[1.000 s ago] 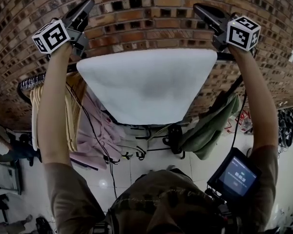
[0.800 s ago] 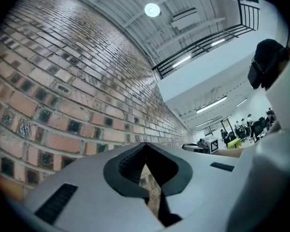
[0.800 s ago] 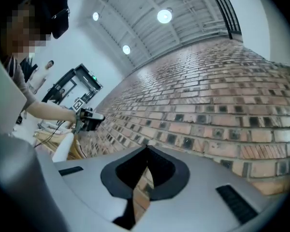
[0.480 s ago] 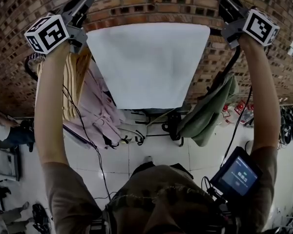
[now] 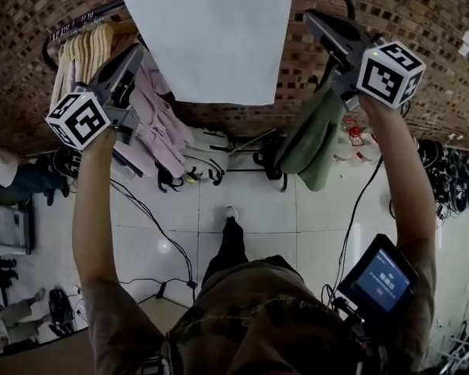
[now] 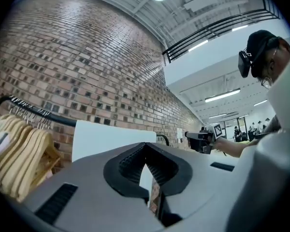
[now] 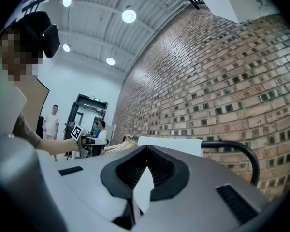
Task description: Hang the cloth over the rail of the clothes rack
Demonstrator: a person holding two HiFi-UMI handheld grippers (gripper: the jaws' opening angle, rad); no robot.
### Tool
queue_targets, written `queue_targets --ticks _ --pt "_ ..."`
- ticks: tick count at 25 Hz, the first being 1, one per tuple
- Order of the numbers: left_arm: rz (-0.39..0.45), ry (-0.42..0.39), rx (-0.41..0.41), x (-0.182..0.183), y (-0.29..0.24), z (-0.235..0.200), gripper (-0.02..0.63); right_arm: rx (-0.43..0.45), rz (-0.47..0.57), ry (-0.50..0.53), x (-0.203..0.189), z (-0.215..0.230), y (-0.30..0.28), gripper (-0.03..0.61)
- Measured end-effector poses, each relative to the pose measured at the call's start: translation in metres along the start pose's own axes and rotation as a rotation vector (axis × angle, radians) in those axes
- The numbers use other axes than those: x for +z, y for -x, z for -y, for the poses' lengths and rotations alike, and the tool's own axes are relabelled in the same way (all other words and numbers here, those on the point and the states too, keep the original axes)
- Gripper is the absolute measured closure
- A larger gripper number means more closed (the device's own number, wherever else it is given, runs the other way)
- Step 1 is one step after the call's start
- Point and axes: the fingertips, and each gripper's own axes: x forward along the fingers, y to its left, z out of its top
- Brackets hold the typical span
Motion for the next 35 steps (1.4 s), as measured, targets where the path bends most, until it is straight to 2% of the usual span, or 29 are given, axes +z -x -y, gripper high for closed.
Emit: queue_targets --ticks 4,6,9,14,18,22,27,30,35 --pt "-0.03 0.07 -0.018 -0.033 0.042 0.045 0.611 0.036 -0.011 -0.022 -0.019 -0.052 0.025 0.574" --pt "-0.044 0.057 -0.032 -0.036 0.059 0.06 0.611 0.033 -0.013 -0.024 -0.025 -0.073 0.033 0.574" --pt "-0.053 0.016 -0.031 -0.031 0.083 0.07 0.611 -0.008 0.005 -0.019 -0.029 -0.095 0.045 0.574" --pt "-0.034 0.088 -0.047 -0.04 0.117 0.08 0.611 -0.107 0.06 -0.071 -0.042 -0.123 0.068 0.574" --pt "-0.035 0.059 -0.032 -0.052 0.137 0.089 0.611 -0.135 0.06 -0.078 -0.062 -0.145 0.082 0.574" --pt "-0.056 0.02 -0.019 -0.074 0.149 0.109 0.611 -0.145 0.057 -0.087 -0.08 -0.168 0.099 0.574" --pt "-0.051 -0.013 -0.021 -0.087 0.151 0.128 0.611 -0.163 0.005 0.017 -0.099 -0.194 0.112 0.574" --pt "-0.048 -0.001 -0.009 -0.093 0.153 0.131 0.611 -0.163 -0.013 0.042 -0.105 -0.202 0.111 0.574" --pt "-0.039 0.01 0.011 -0.099 0.159 0.138 0.612 -0.156 -0.001 0.017 -0.112 -0.212 0.11 0.574"
